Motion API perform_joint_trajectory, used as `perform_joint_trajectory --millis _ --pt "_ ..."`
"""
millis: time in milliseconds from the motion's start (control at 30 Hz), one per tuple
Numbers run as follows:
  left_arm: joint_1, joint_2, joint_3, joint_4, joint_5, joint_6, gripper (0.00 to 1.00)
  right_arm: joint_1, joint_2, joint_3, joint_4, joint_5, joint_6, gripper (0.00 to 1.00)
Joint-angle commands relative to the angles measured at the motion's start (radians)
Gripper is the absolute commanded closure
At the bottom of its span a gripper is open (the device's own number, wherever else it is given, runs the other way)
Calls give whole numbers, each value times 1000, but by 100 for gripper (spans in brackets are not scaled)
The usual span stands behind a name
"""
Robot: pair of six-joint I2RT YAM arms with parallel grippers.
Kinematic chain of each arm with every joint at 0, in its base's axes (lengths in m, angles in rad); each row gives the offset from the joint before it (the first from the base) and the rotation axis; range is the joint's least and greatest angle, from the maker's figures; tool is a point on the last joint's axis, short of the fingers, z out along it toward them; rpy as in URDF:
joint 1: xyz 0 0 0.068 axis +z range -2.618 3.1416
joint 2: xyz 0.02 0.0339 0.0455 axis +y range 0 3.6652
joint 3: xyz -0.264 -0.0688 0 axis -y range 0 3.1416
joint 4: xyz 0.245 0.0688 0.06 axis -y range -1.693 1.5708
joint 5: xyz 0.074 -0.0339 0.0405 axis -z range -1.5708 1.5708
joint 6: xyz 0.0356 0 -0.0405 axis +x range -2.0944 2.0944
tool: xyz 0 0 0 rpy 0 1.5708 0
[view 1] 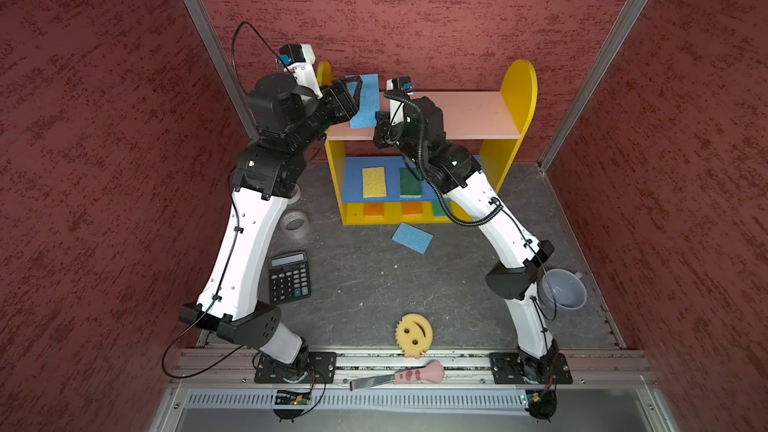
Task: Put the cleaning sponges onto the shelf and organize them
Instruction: 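Raise the blue sponge above the pink shelf with the right gripper while the left rises, then lower the blue sponge flat onto the pink shelf and open the right gripper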
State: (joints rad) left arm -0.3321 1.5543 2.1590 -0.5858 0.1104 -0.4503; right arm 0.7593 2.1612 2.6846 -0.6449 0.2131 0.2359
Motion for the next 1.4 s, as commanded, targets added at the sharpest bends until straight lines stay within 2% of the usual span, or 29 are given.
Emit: perform_joint_trajectory --millis 0,133,400,600,733,1033,1367 --pt "-27 18 11 -74 -3 31 41 -11 -58 11 -84 -48 100 100" --pt "-45 78 88 -142 -24 51 41 -15 -53 -7 -69 -39 110 100" --pt "-56 158 90 -128 -41 54 45 -48 -17 -11 -30 -45 136 100" --pt "-50 192 101 -116 -65 55 57 -77 0 -10 -27 -82 167 100" --pt "-47 203 101 -112 -71 43 61 -81 9 -11 -22 -113 173 100" --pt "-38 220 97 -113 -77 33 61 -84 34 -11 -16 -179 197 100" --pt "-19 223 59 -108 -65 4 62 -87 46 -12 -19 -187 206 80"
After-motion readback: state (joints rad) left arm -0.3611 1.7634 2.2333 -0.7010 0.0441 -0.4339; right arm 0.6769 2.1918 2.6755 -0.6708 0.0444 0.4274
